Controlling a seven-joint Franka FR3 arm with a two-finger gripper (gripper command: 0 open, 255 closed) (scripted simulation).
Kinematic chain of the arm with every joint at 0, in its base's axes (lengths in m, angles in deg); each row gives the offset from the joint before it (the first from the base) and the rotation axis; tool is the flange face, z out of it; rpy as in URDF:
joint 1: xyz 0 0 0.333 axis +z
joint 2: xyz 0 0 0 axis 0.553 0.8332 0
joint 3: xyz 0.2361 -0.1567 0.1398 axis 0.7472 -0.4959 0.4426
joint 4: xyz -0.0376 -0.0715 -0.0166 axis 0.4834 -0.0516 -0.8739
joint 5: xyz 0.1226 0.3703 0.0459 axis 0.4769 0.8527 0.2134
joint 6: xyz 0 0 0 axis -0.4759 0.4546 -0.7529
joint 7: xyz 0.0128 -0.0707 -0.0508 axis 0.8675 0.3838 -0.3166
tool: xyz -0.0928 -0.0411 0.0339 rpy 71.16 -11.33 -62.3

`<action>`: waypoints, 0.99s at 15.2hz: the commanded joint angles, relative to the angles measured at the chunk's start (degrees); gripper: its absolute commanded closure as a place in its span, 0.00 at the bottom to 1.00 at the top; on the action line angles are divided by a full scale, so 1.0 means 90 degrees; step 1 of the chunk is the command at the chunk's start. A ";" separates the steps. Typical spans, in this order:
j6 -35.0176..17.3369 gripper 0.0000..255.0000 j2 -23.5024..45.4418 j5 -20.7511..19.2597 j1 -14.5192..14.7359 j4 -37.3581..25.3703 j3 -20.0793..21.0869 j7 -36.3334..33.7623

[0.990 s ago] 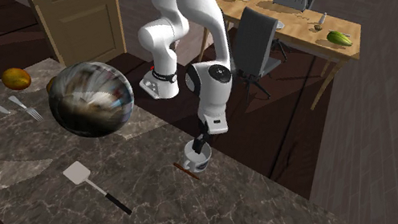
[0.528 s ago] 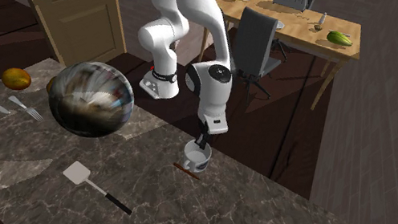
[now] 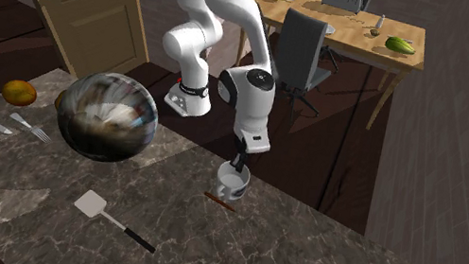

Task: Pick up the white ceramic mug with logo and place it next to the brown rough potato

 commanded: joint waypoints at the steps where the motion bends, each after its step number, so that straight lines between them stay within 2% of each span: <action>1: 0.0218 1.00 -0.0190 -0.0126 -0.0007 -0.0039 -0.0009 -0.0082; 15: 0.1640 1.00 -0.1321 -0.0610 -0.0095 -0.0383 0.0112 -0.0411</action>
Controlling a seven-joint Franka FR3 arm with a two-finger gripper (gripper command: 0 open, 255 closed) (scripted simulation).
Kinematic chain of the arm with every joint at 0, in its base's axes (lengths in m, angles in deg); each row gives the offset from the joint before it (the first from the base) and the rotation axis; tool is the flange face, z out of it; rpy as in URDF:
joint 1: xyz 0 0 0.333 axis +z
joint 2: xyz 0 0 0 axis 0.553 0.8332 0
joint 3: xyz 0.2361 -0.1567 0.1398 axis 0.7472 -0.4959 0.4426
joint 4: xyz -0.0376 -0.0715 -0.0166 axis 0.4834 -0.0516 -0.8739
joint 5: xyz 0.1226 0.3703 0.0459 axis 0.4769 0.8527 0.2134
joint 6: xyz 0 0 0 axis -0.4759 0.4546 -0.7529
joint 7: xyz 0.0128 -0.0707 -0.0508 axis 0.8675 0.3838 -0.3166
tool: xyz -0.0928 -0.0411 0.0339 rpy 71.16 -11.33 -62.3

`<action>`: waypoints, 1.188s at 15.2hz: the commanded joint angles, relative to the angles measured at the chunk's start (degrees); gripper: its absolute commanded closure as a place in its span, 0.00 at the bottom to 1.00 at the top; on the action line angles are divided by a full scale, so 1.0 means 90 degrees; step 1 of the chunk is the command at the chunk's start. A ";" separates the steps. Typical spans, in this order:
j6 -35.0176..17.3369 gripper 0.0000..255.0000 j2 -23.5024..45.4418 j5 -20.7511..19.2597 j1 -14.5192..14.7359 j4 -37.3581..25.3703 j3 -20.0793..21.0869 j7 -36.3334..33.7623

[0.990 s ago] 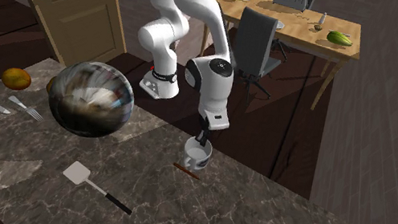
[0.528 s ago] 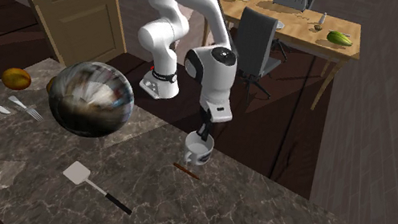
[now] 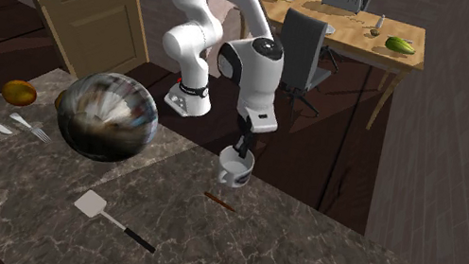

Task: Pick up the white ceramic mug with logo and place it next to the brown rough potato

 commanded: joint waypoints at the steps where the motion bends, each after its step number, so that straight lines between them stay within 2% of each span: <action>1: 0.0213 1.00 -0.0160 -0.0049 -0.0016 -0.0056 0.0026 -0.0030; 10: 0.1047 1.00 -0.0648 -0.0130 -0.0043 -0.0414 0.0139 -0.0092; 18: 0.1359 1.00 -0.2340 -0.0996 -0.0920 0.0874 -0.0216 0.0416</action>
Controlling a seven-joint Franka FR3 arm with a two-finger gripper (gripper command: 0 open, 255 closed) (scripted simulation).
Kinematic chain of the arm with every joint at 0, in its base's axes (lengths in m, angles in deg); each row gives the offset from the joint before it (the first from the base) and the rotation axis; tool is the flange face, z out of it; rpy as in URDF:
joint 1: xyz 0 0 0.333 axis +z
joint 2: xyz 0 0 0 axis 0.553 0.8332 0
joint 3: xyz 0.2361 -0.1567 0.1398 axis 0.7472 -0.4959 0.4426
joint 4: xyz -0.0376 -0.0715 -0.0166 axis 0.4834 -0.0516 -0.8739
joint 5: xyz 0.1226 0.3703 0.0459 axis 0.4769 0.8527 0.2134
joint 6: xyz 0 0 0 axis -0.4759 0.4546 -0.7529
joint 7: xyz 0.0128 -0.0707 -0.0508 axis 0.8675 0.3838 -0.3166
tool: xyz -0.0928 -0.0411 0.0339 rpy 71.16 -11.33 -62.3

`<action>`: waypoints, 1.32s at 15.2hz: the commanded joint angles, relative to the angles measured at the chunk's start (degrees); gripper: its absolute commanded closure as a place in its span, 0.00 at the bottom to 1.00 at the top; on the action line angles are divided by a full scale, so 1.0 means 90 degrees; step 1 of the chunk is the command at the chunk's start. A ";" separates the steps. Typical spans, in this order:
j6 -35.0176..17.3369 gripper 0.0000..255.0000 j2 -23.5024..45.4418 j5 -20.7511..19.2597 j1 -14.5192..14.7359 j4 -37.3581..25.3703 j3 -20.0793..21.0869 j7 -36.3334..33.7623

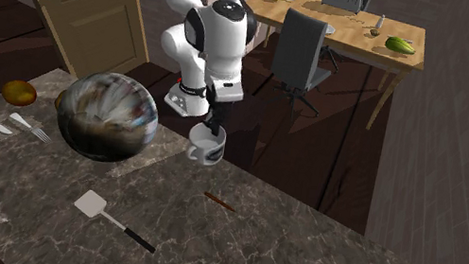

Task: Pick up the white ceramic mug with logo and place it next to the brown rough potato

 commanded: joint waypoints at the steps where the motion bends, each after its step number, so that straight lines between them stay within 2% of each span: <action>1: 0.0104 1.00 -0.0399 -0.0216 -0.0247 0.0273 -0.0098 0.0162; 7: 0.0597 1.00 -0.1577 -0.0866 -0.1139 0.0891 -0.0496 0.0876; 13: 0.1147 1.00 -0.2531 -0.1518 -0.2117 0.1200 -0.1039 0.1833; 18: 0.1472 1.00 -0.2977 -0.1970 -0.2993 0.1213 -0.1512 0.2825; 20: 0.1455 1.00 -0.2952 -0.1995 -0.3477 0.1172 -0.1585 0.3363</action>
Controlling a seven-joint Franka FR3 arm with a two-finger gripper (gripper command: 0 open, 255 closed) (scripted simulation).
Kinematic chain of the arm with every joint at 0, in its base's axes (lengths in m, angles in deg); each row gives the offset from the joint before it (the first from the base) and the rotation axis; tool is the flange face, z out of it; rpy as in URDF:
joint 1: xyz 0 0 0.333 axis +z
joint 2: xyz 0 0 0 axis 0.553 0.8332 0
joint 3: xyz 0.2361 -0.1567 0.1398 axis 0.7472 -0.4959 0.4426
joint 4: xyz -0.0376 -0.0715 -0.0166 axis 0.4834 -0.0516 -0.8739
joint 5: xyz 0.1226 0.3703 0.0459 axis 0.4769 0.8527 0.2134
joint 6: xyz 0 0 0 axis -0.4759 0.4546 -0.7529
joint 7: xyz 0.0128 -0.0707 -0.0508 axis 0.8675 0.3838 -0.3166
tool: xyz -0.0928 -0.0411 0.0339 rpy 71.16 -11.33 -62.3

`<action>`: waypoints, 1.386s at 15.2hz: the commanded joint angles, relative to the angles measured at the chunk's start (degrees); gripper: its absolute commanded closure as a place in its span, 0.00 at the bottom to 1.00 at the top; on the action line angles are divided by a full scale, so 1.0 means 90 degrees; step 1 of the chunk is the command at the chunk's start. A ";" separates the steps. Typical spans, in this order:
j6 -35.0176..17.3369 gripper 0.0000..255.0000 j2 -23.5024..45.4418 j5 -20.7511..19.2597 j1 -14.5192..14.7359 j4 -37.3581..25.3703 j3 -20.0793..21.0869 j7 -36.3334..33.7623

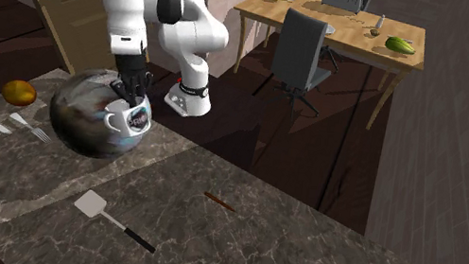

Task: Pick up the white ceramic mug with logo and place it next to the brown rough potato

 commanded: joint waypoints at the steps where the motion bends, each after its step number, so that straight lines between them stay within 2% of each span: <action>1: 0.1125 1.00 0.0076 -0.0205 -0.0515 0.0093 -0.0191 0.0519; 3: 0.1024 1.00 0.0232 -0.0164 -0.1009 0.0007 -0.0238 0.1098; 4: -0.1110 1.00 0.0131 -0.0221 -0.0801 0.0103 -0.0253 0.0821; 5: -0.1115 0.00 0.0136 -0.0212 -0.0808 0.0104 -0.0247 0.0828; 9: -0.0128 0.00 0.1401 0.0369 0.0031 -0.1493 -0.0151 0.0889; 14: 0.1108 0.00 0.3231 0.1130 0.0953 -0.3649 -0.0521 0.1345; 21: 0.0601 0.00 0.3483 0.1130 0.1004 -0.3371 -0.0771 0.1388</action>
